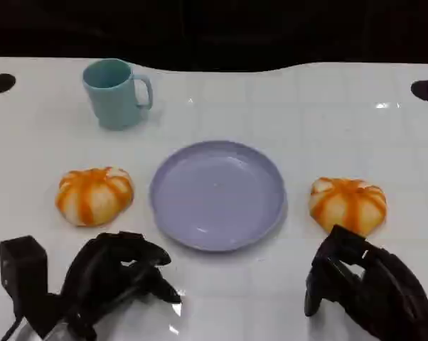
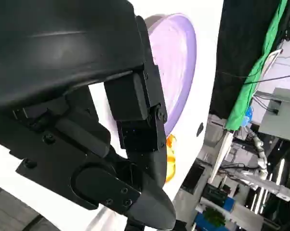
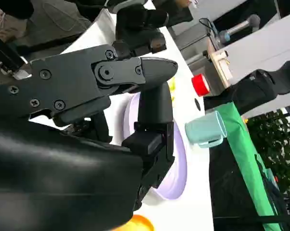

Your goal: Grasp the bread from the table and place it into the plate.

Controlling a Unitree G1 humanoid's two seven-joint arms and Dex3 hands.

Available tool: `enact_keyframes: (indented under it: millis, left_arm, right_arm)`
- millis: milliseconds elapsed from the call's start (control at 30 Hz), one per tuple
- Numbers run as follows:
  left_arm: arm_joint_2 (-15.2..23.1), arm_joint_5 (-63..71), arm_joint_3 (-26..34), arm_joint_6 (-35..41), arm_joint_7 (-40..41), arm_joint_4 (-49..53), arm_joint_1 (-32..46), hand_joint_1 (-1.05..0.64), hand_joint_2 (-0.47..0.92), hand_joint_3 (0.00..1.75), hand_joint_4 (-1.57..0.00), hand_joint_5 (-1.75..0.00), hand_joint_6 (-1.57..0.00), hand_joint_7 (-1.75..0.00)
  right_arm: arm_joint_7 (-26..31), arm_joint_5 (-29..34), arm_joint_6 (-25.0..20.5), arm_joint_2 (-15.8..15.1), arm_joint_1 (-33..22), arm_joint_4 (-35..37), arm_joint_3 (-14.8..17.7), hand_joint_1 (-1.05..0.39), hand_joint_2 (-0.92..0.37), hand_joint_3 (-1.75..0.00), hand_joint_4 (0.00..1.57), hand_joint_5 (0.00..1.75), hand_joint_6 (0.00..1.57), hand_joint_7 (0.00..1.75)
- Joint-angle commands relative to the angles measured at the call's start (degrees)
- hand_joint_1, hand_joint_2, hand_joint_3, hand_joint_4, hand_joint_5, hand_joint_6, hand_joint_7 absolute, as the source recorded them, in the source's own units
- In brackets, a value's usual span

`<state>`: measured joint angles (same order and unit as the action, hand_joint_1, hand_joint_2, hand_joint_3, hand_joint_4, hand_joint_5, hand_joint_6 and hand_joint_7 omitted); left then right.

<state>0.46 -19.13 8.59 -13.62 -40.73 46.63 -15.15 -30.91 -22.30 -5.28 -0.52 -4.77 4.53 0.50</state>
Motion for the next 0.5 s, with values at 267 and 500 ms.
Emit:
enact_keyframes:
  millis: [267,500]
  left_arm:
    - [0.90,0.58,0.25,0.65,0.46,0.61,0.41,-1.05,0.77,0.00,-1.54,-0.51,-1.57,-0.21]
    - [1.01,0.75,0.17,0.95,0.72,0.41,0.39,-1.05,0.77,0.00,-1.54,-0.51,-1.57,-0.21]
  right_arm:
    - [0.26,0.00,-0.09,-0.66,0.21,-0.12,0.26,-0.58,-0.92,-0.24,0.65,1.75,0.49,1.56]
    - [-0.27,-0.19,0.15,-0.76,0.27,0.14,0.29,-0.57,-0.92,-0.25,0.65,1.75,0.48,1.57]
